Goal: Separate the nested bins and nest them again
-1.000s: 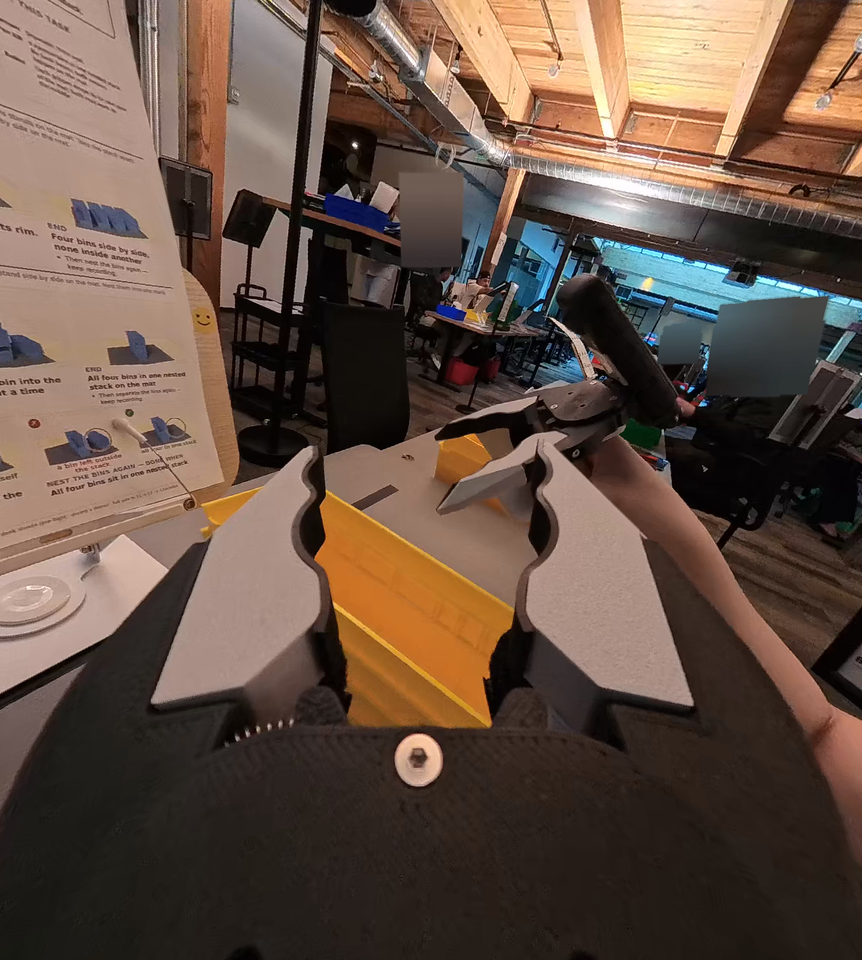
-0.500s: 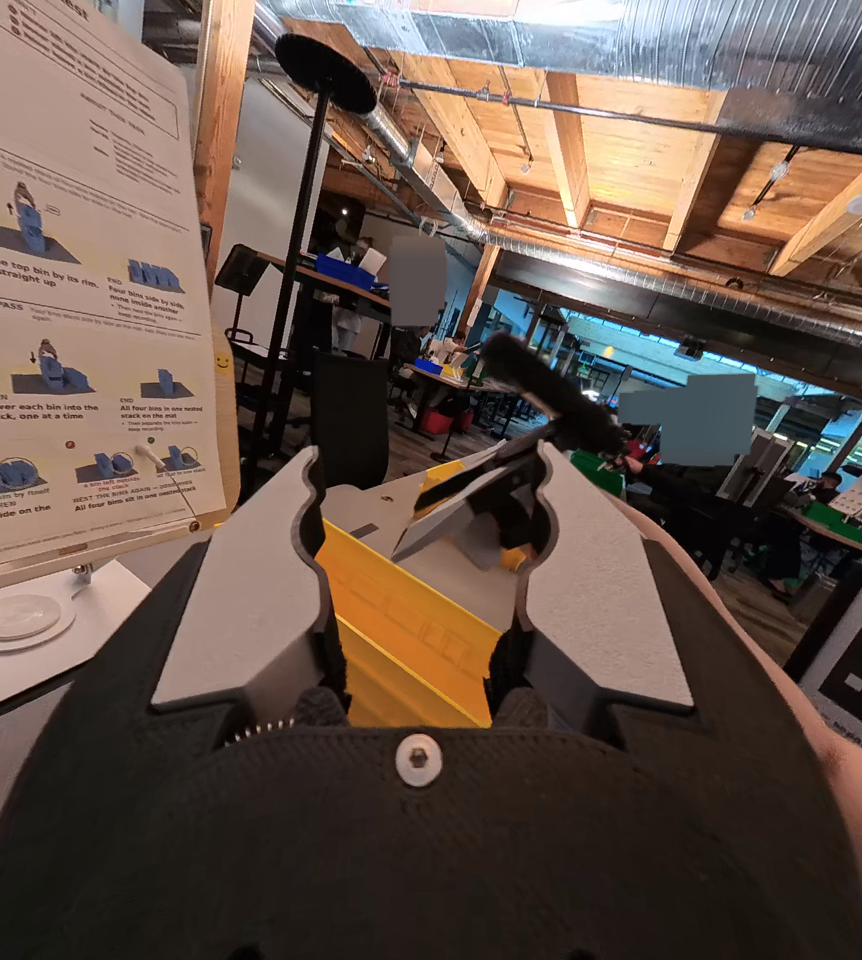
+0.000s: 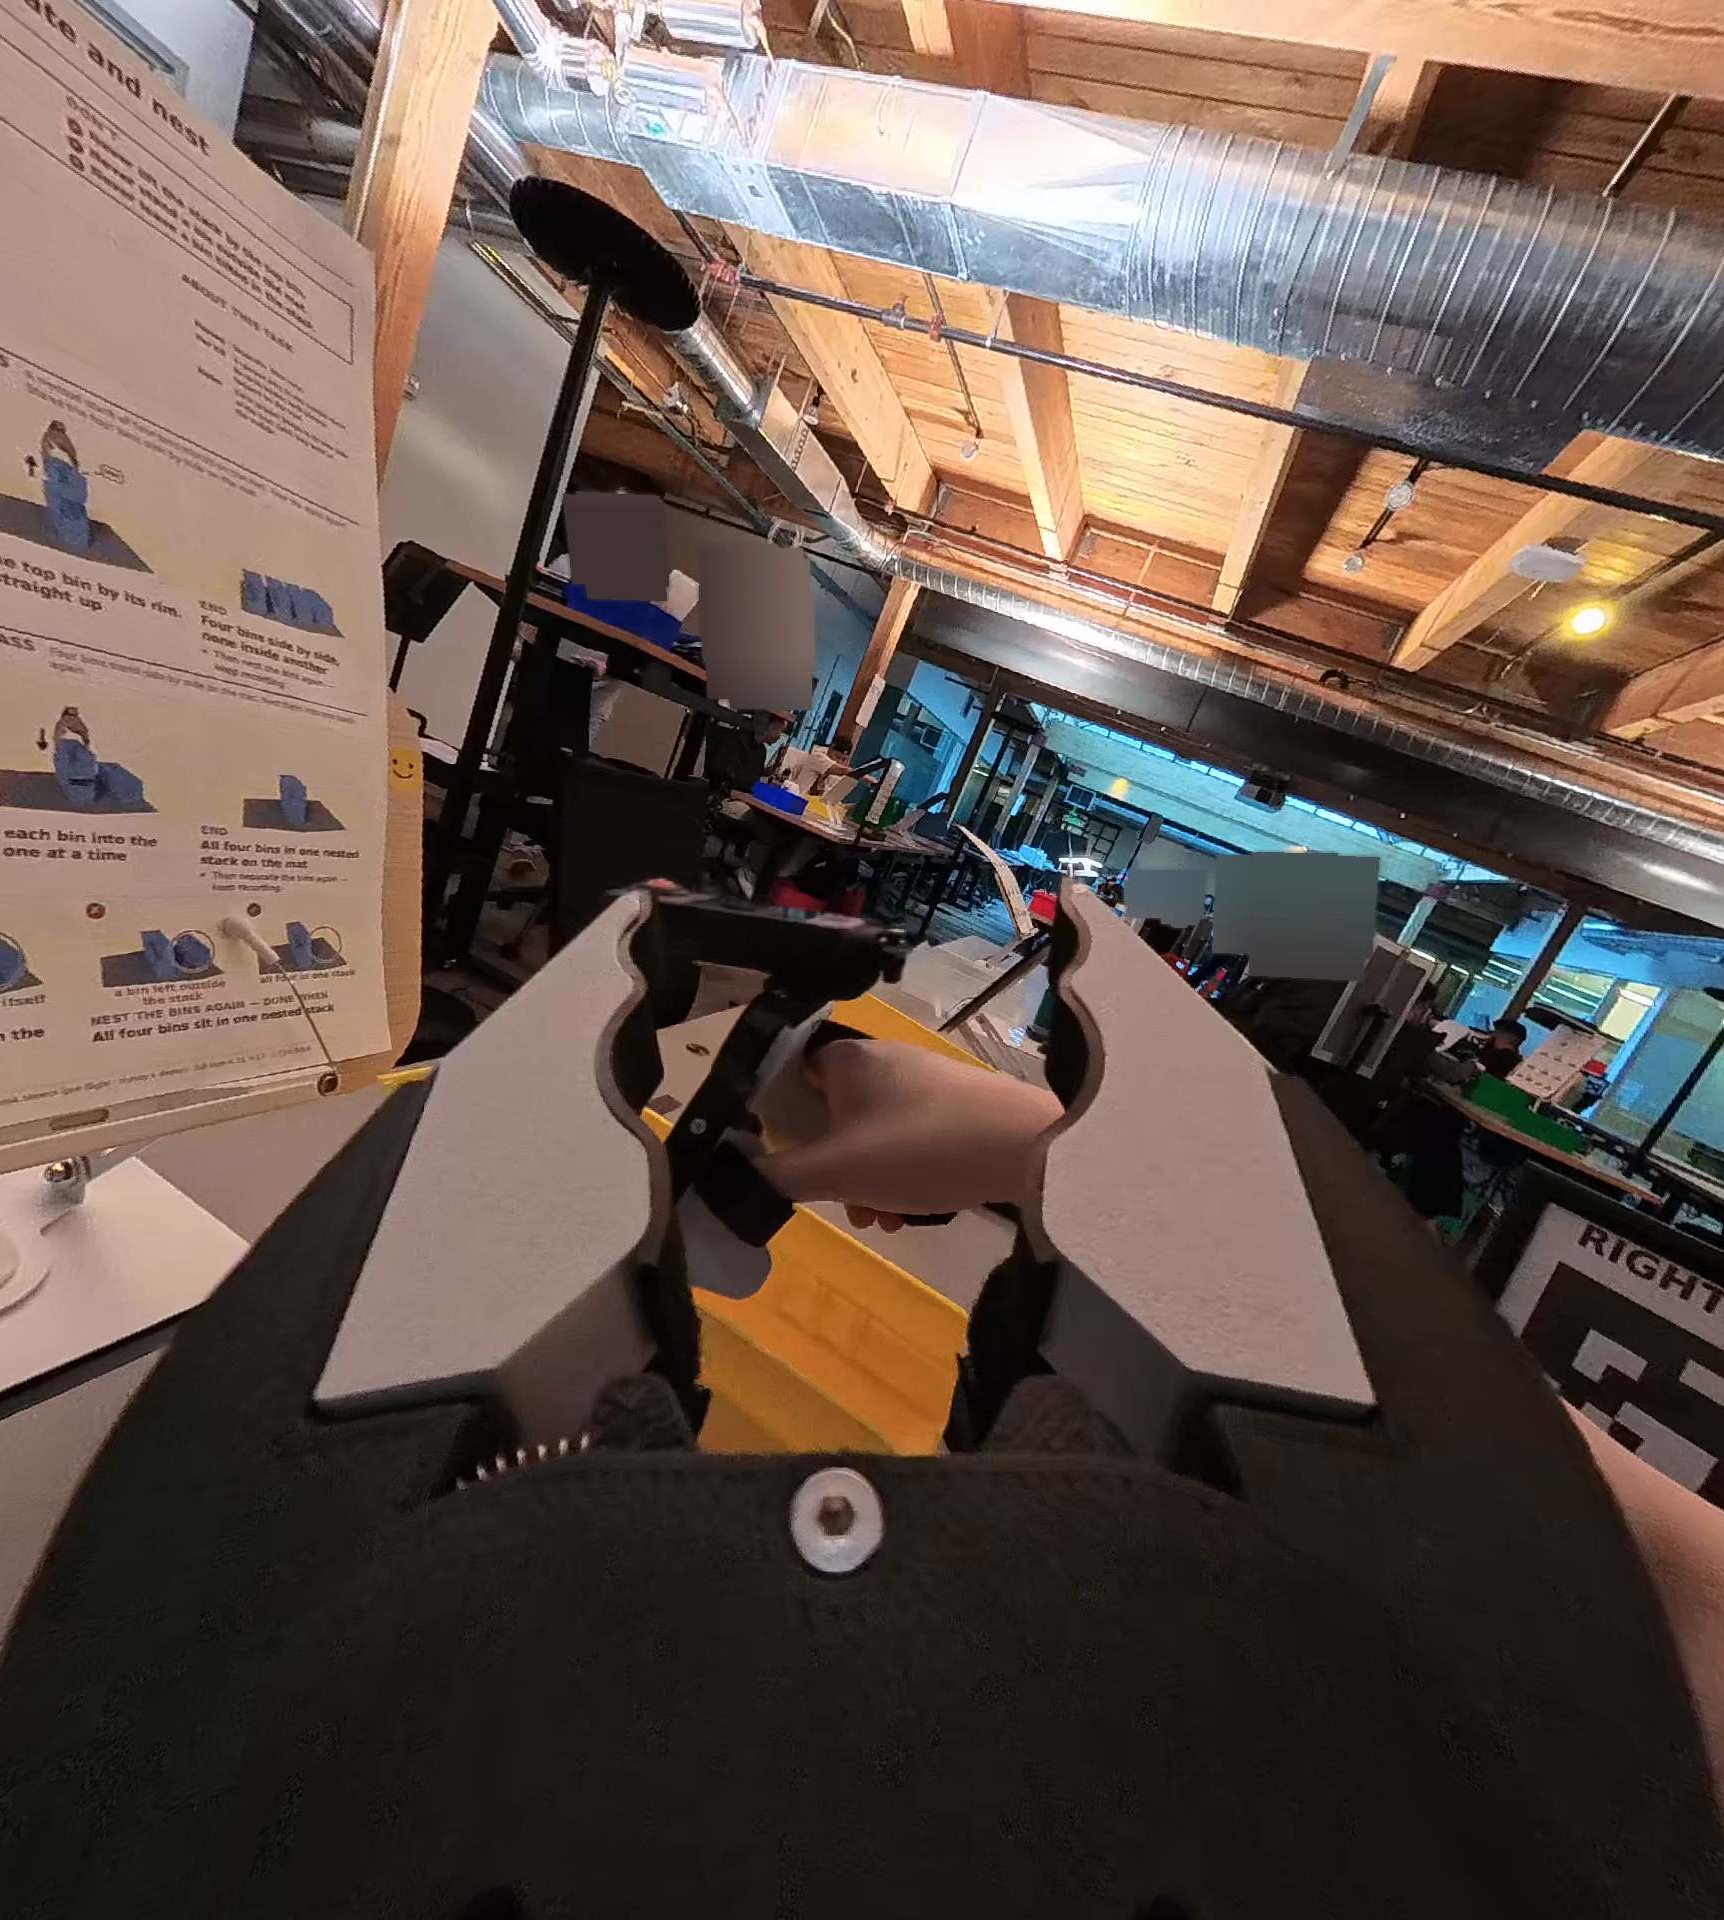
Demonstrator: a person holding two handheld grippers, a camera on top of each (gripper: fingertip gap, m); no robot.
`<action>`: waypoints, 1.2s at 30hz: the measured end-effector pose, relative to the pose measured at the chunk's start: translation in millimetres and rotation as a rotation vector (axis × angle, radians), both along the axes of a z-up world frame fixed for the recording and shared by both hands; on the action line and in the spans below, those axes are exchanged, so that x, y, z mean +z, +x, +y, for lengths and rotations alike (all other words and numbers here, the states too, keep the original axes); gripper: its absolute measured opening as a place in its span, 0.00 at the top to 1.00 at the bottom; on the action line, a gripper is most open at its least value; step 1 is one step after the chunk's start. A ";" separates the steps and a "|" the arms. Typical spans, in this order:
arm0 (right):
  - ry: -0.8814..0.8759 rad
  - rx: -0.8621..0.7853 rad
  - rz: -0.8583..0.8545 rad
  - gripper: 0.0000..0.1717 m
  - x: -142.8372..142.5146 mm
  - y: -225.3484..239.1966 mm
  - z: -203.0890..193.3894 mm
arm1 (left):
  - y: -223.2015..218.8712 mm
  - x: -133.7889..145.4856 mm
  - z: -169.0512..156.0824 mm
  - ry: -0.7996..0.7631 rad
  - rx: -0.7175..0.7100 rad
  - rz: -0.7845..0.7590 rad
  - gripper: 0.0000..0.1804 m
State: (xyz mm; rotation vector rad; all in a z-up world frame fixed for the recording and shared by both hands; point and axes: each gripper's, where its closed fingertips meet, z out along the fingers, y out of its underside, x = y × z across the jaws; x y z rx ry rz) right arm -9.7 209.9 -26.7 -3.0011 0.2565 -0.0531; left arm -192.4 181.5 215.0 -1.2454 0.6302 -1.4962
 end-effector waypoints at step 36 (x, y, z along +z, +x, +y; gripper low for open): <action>0.122 -0.003 0.038 0.34 128.4 39.9 -12.0 | 9.2 -2.7 -7.2 -0.004 -0.043 0.028 0.61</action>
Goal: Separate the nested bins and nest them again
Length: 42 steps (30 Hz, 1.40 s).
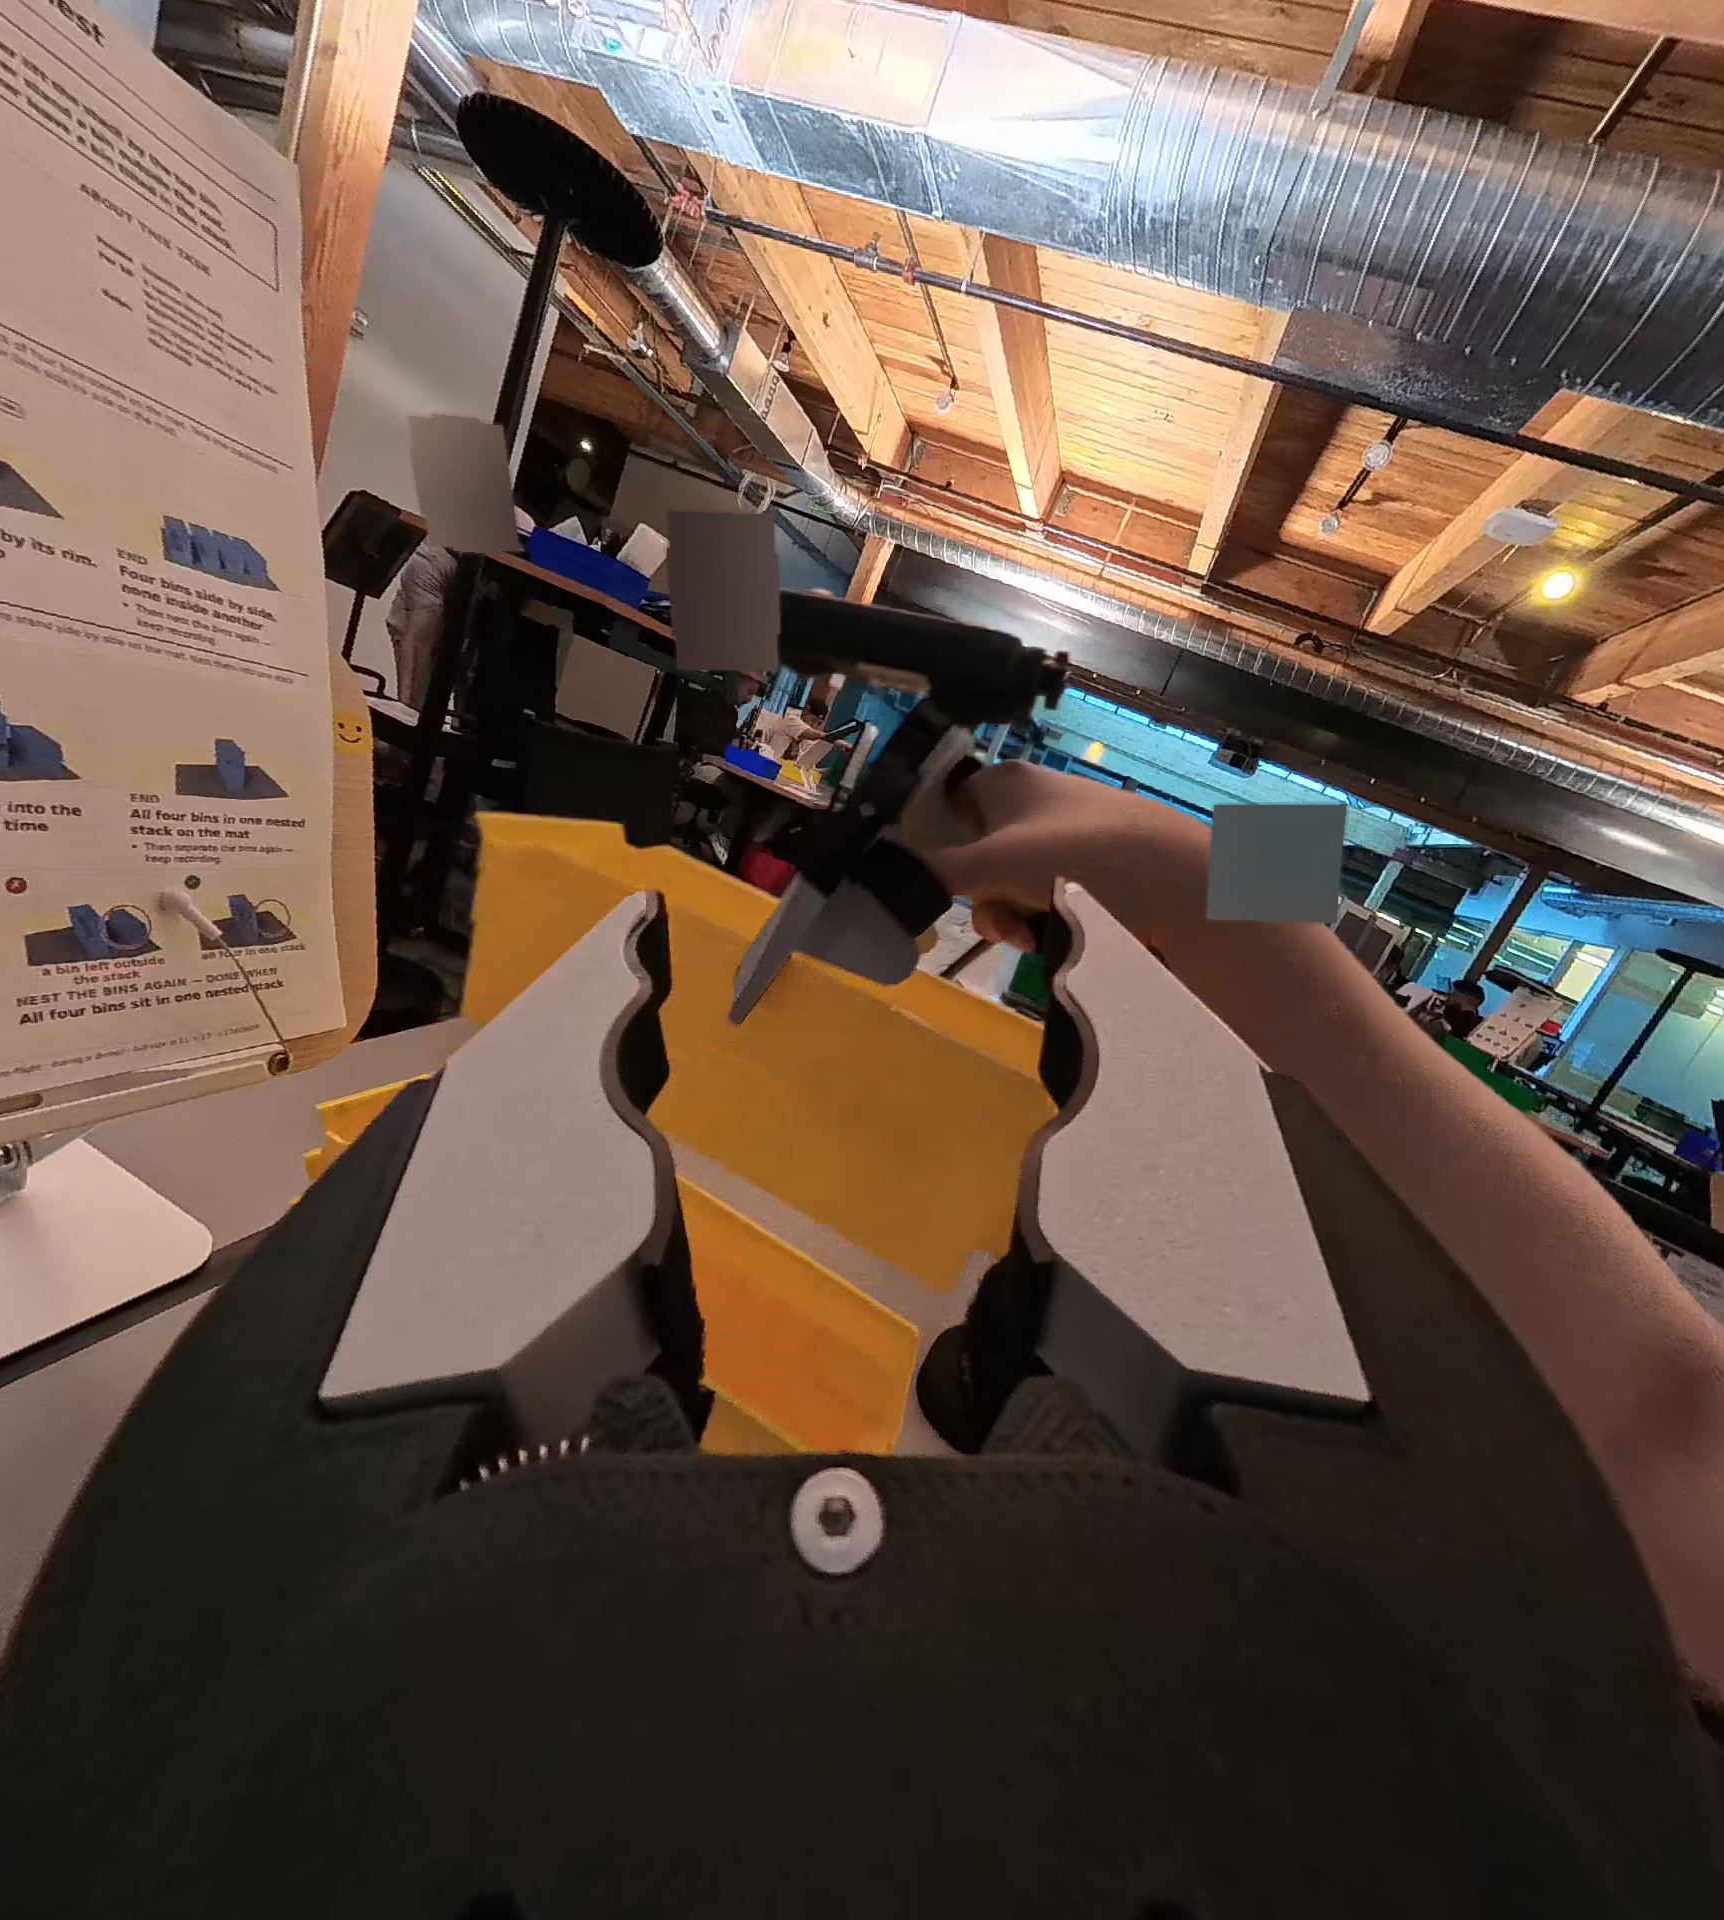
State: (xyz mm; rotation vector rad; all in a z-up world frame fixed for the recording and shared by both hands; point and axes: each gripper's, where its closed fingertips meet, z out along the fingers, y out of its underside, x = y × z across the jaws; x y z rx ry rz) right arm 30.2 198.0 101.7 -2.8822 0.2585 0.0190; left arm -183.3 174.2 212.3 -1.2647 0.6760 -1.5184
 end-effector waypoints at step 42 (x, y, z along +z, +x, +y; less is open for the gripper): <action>0.285 0.115 0.027 0.21 -113.6 141.2 -3.1 | 96.7 -56.6 6.5 0.062 0.115 0.334 0.54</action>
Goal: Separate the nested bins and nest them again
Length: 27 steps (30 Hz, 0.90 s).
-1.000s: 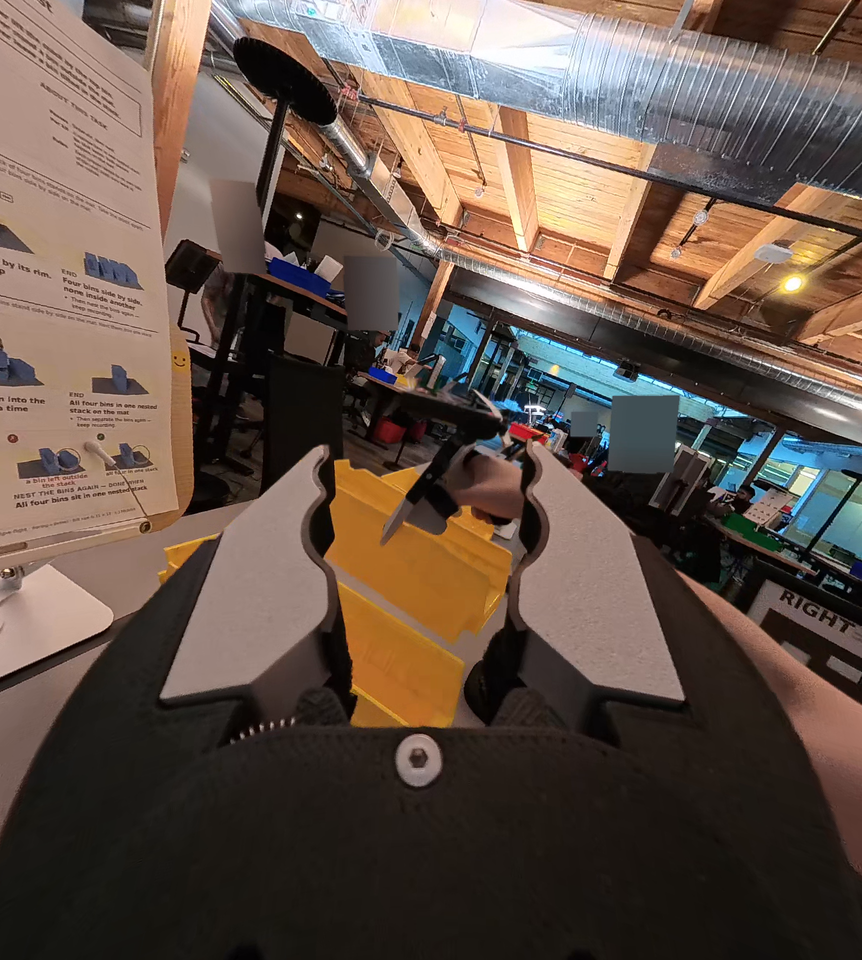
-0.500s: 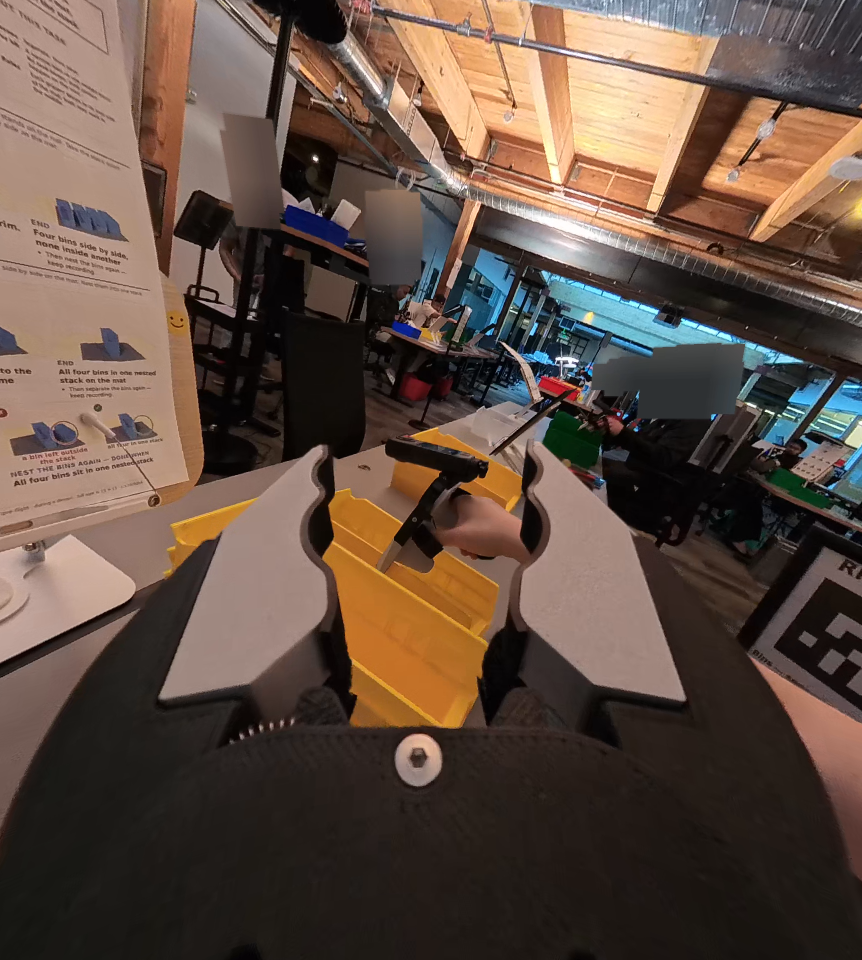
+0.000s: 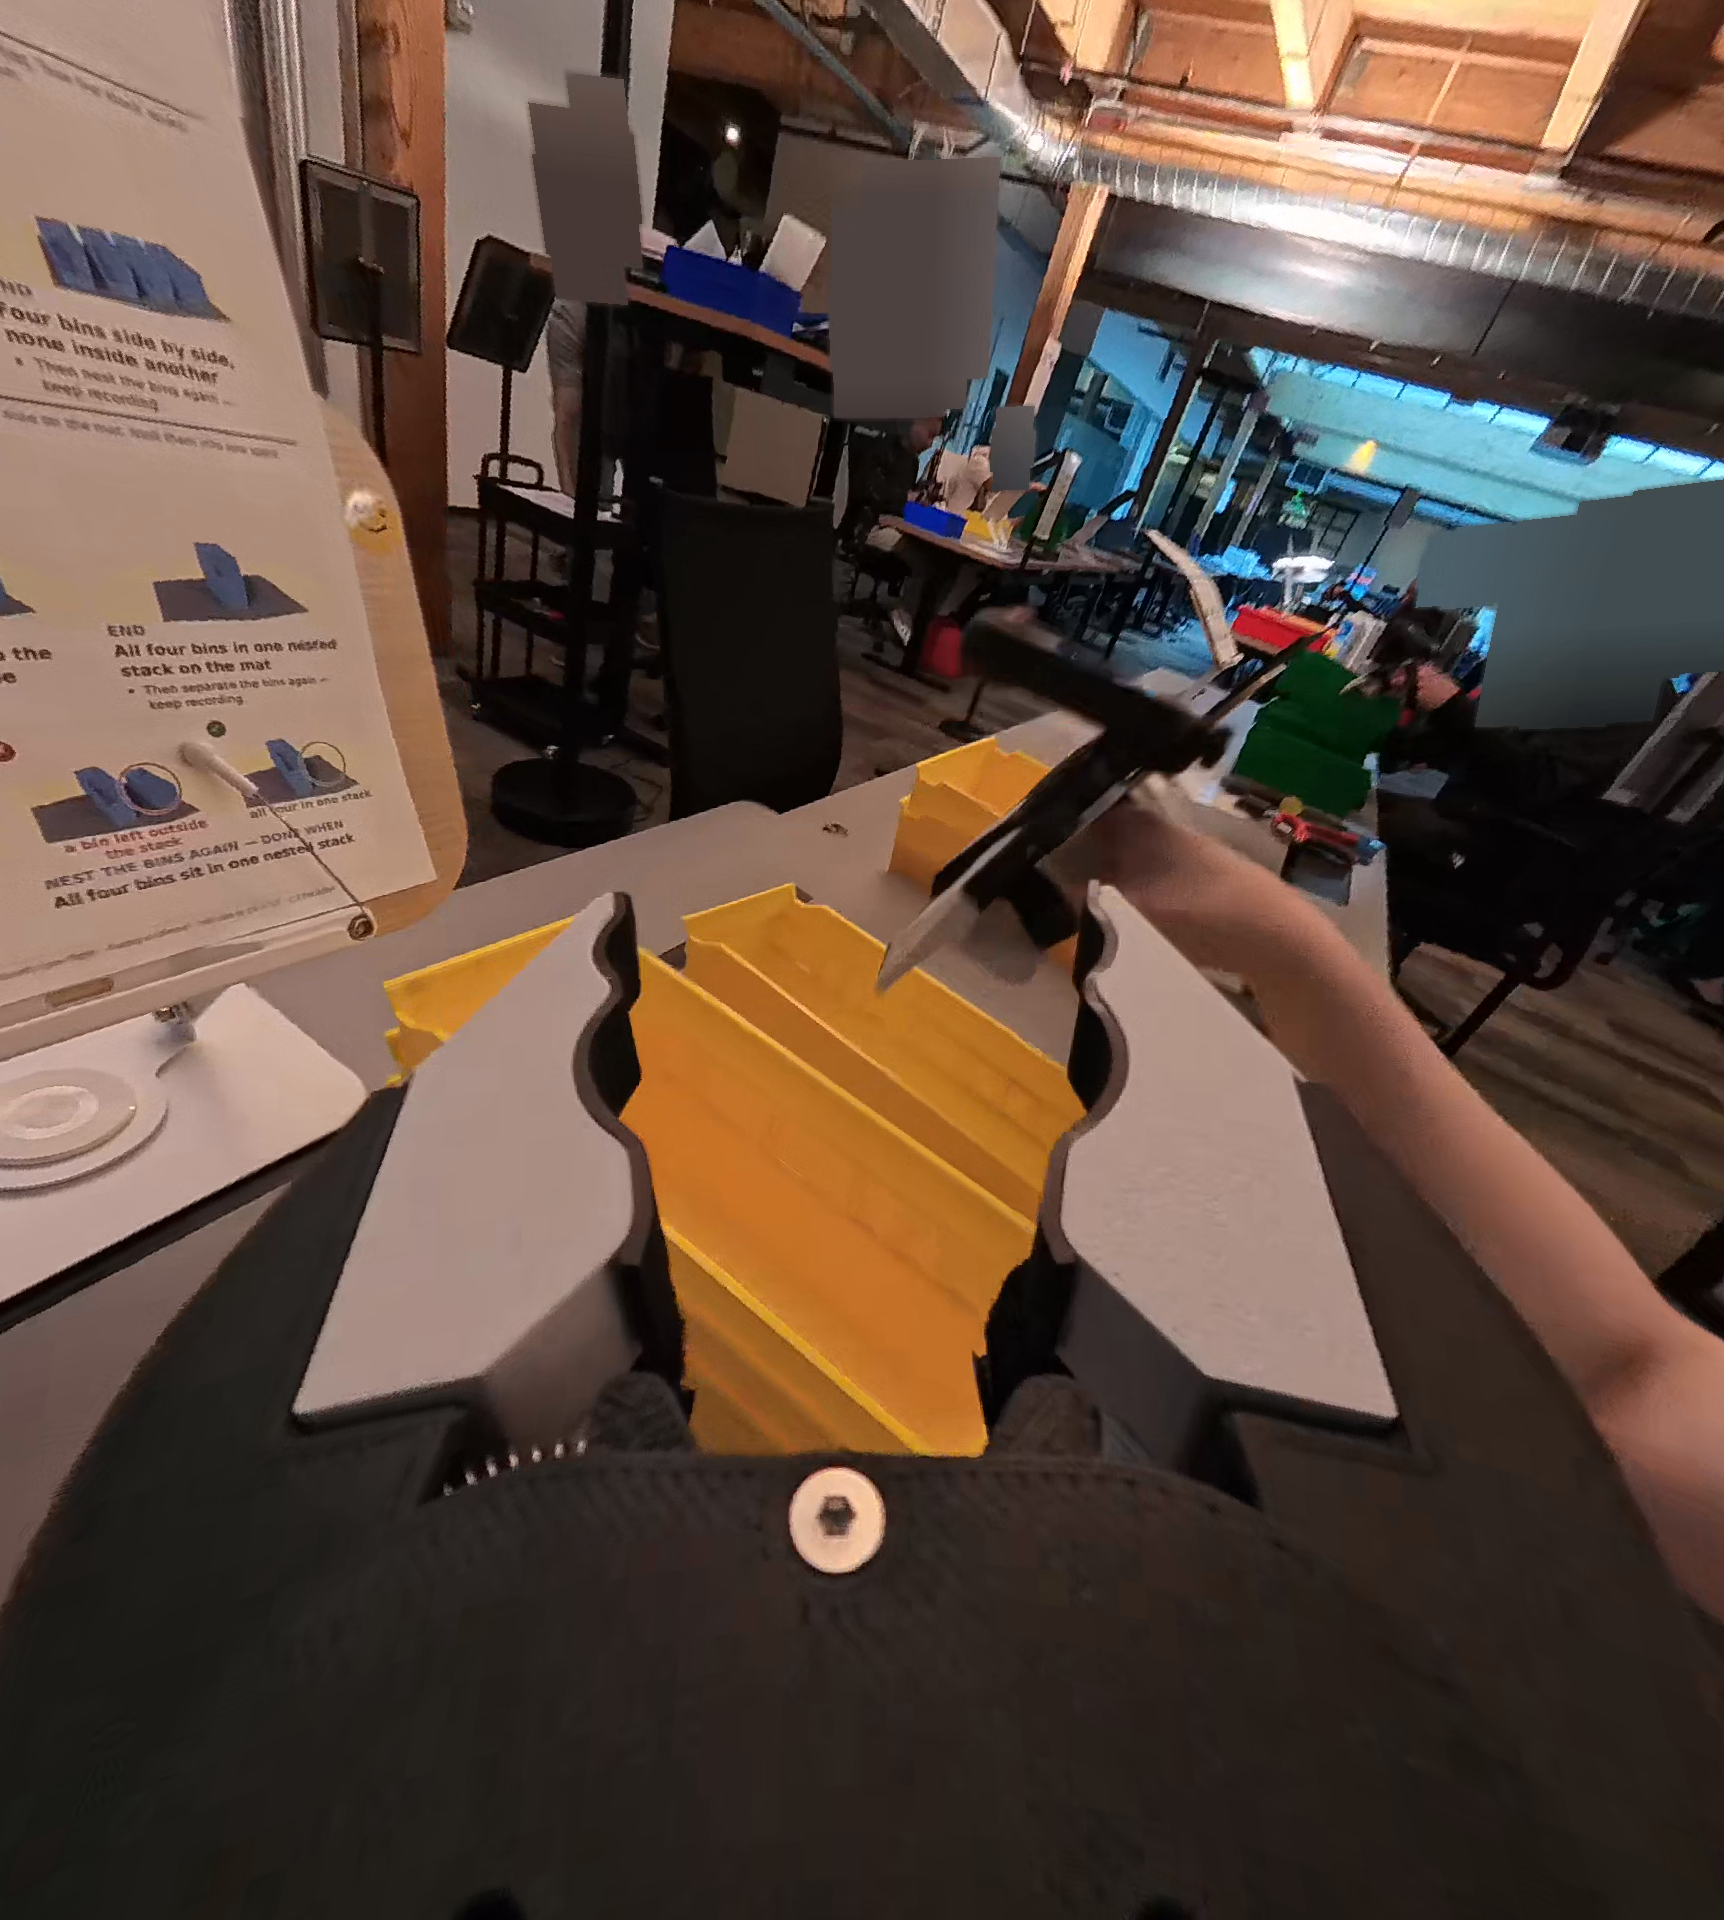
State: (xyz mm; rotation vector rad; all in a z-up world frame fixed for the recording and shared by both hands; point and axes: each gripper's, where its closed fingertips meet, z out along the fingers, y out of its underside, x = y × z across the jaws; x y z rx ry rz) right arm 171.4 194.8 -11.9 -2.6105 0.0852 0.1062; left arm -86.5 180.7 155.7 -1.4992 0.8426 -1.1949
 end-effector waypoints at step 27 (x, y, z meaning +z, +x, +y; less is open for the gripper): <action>0.828 0.067 0.198 0.35 104.6 62.1 10.6 | 68.1 -164.8 39.4 -0.357 0.286 1.105 0.12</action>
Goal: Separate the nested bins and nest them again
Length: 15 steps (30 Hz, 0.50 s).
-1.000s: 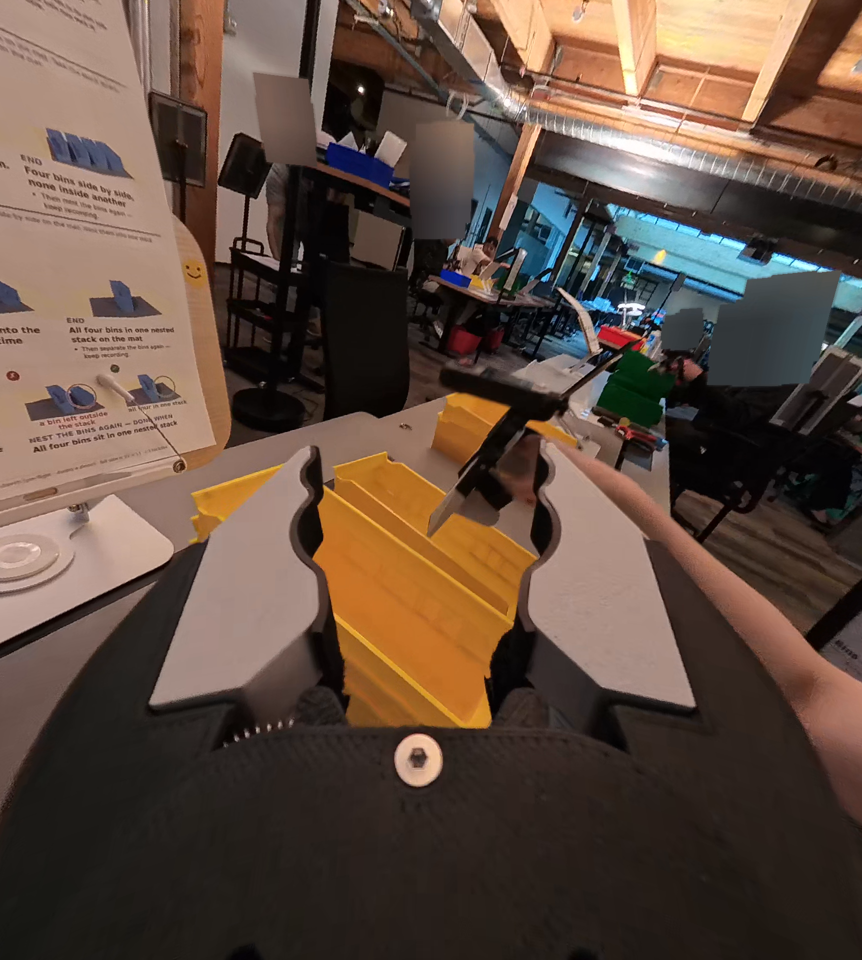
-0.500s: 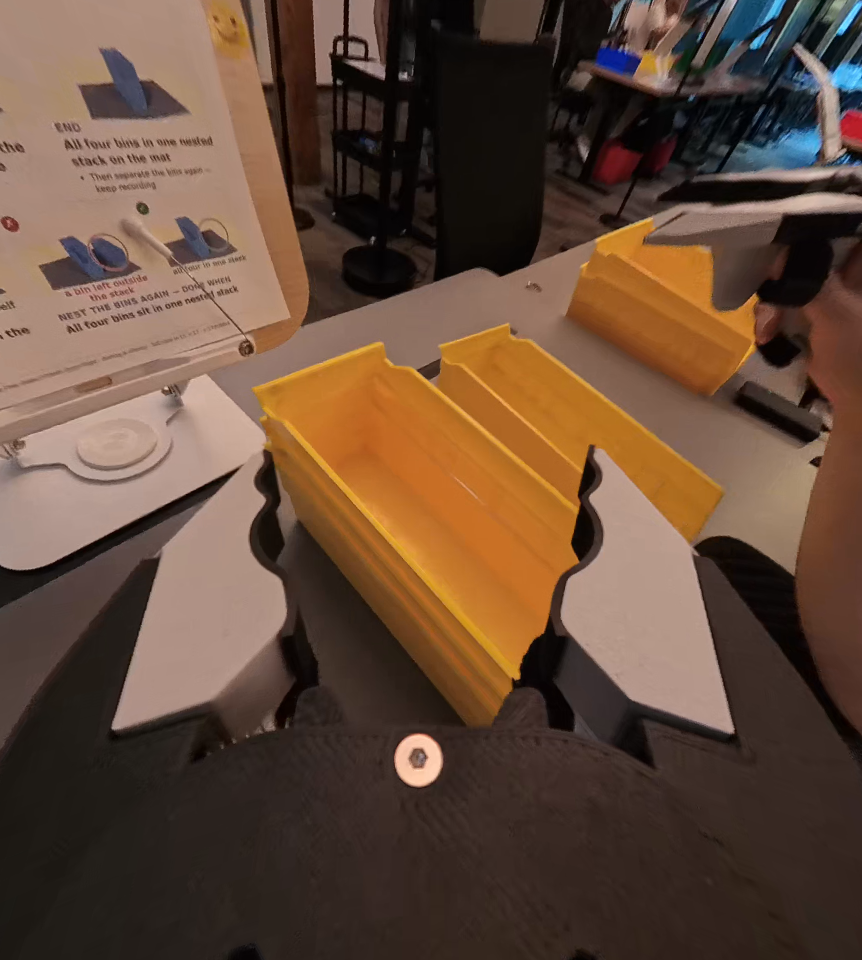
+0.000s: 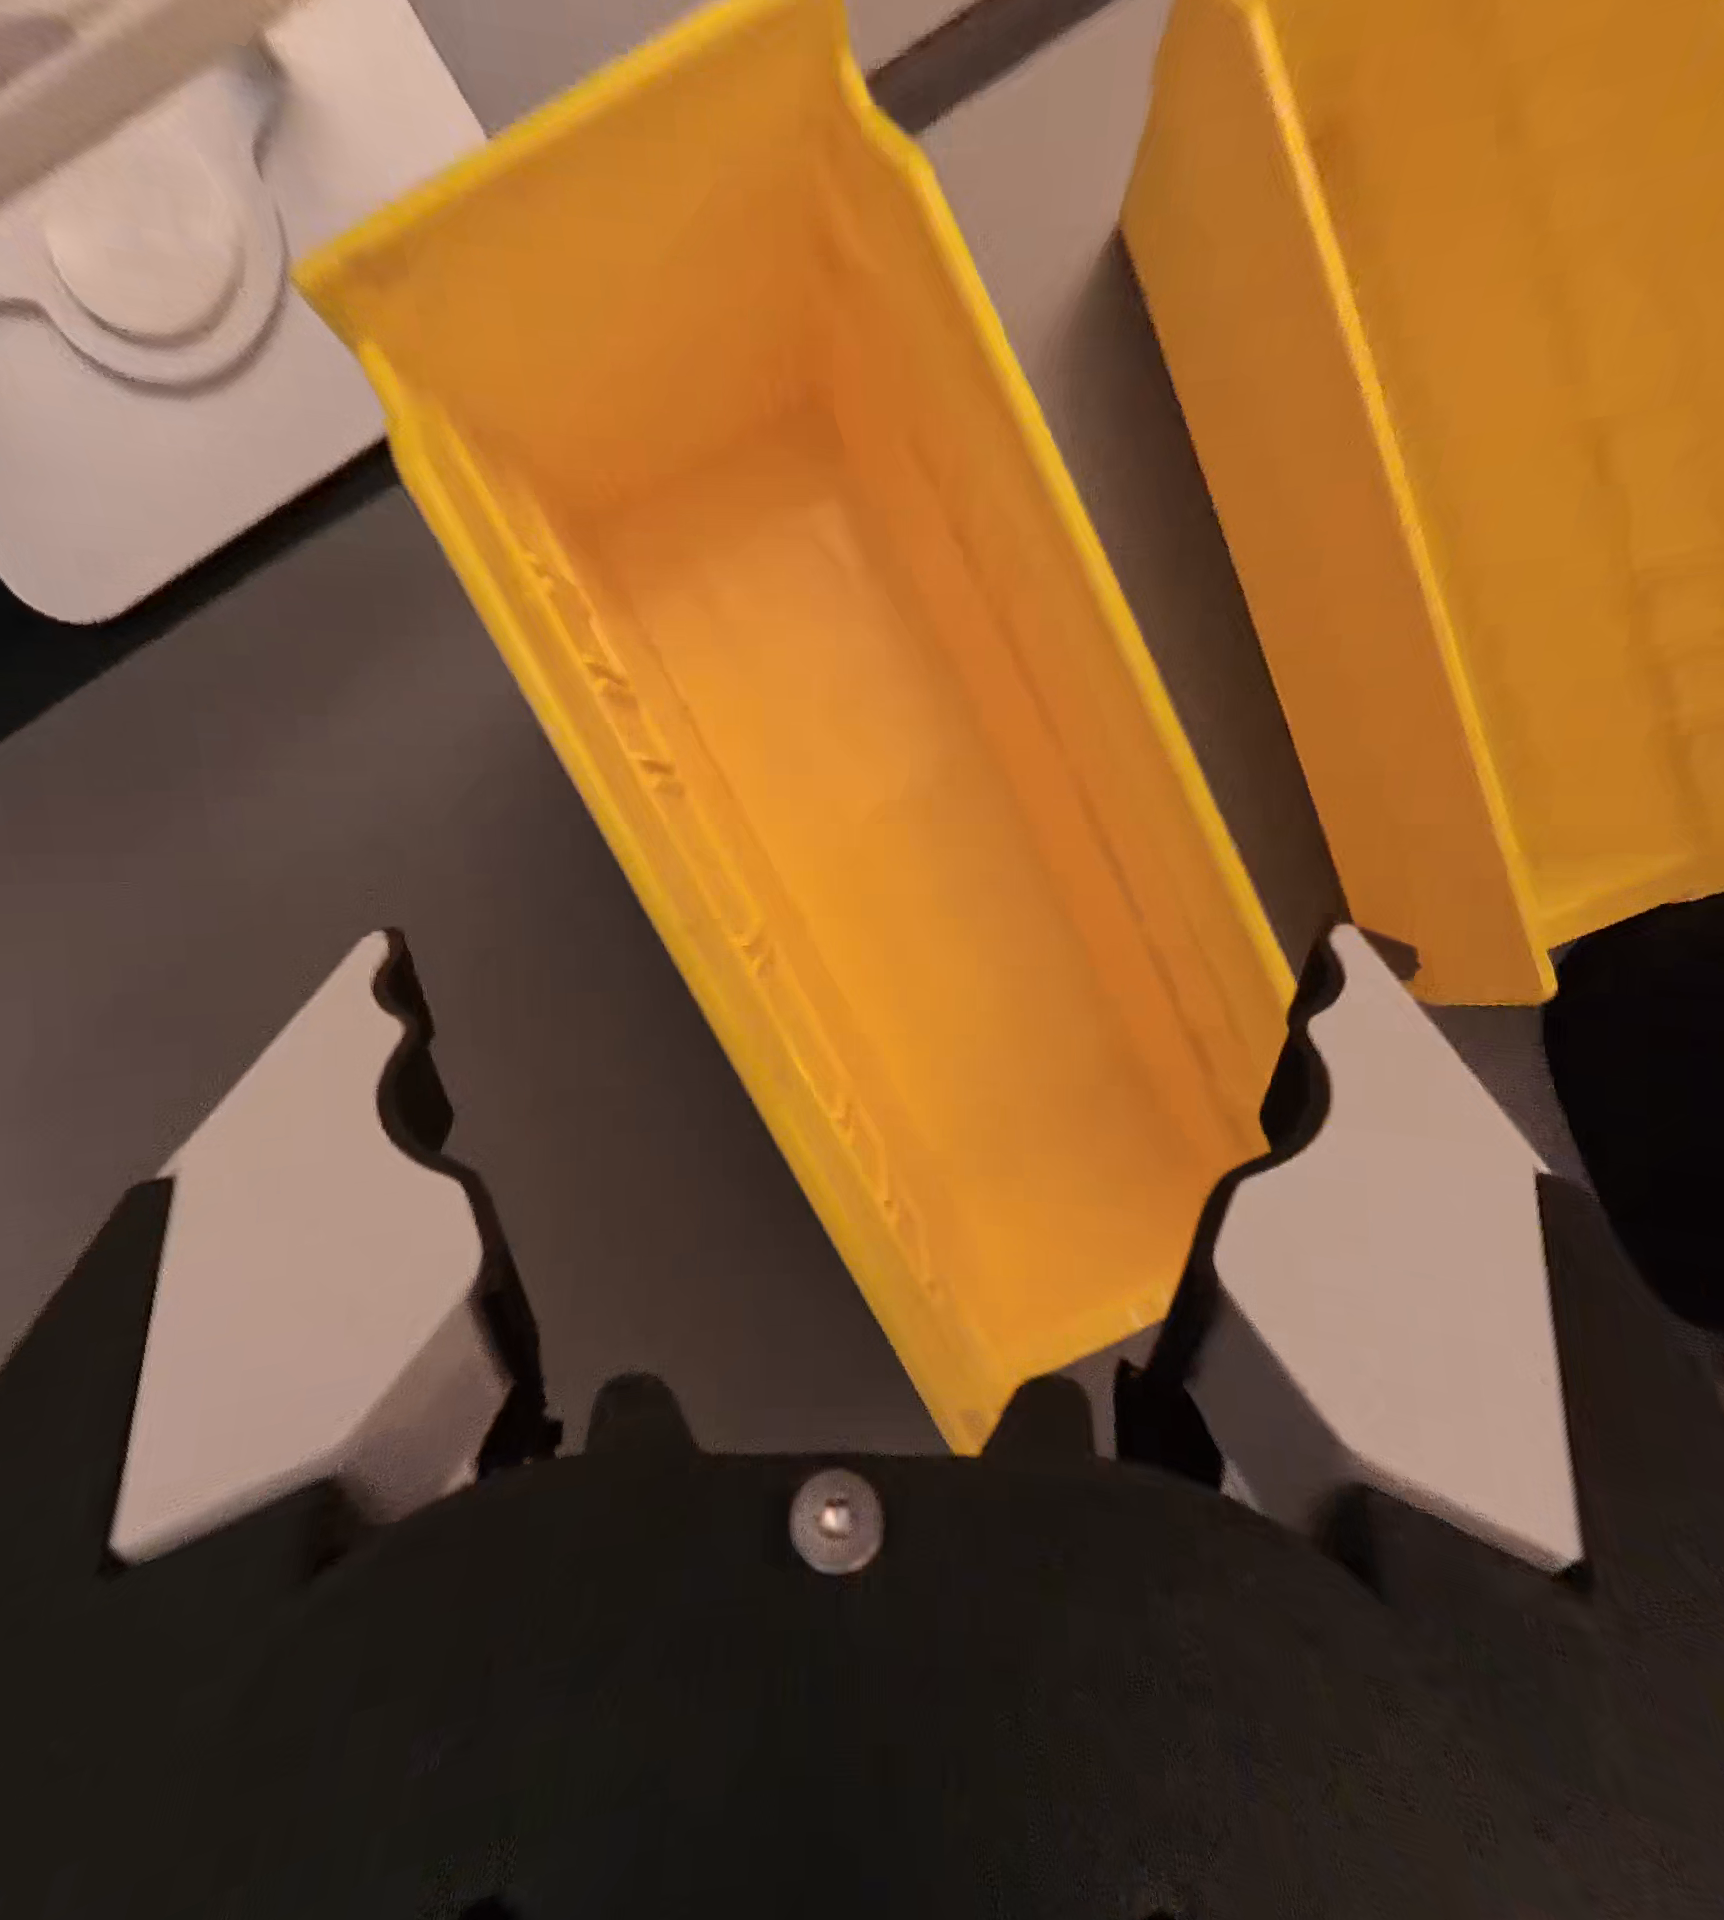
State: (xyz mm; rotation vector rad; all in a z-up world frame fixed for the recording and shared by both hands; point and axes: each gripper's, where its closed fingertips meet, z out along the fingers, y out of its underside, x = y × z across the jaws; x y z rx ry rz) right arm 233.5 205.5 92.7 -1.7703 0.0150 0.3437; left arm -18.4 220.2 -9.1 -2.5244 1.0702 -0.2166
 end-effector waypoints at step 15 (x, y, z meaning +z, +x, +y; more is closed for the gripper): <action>0.009 0.087 0.164 0.36 -0.5 6.5 -3.4 | 5.8 -41.2 -3.3 -0.270 0.234 0.256 0.17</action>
